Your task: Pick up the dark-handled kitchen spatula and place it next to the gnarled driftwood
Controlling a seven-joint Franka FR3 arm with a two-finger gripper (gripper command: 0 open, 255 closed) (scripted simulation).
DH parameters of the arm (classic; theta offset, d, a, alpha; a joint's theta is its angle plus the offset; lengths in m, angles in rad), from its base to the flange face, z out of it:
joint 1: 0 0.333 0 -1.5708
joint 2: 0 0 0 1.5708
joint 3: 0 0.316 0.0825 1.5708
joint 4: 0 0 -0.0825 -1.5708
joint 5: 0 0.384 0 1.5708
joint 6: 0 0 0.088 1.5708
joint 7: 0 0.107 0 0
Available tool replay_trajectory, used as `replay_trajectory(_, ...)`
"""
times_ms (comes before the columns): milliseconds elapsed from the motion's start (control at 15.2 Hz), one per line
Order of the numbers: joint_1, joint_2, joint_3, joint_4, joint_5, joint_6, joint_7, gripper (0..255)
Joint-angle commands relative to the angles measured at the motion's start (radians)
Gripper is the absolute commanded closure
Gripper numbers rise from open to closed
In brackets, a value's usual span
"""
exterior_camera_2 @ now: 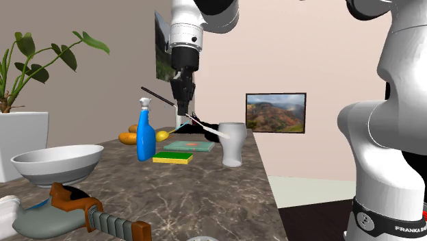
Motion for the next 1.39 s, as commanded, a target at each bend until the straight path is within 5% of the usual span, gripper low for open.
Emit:
replay_trajectory(0,-0.022,-0.036,-0.030,-0.033,-0.012,0.000,-0.047,255)
replay_trajectory(660,-0.124,-0.144,-0.179,-0.111,-0.079,-0.017,-0.262,255)
replay_trajectory(1320,-0.211,-0.147,-0.357,-0.077,-0.129,-0.033,-0.505,255)
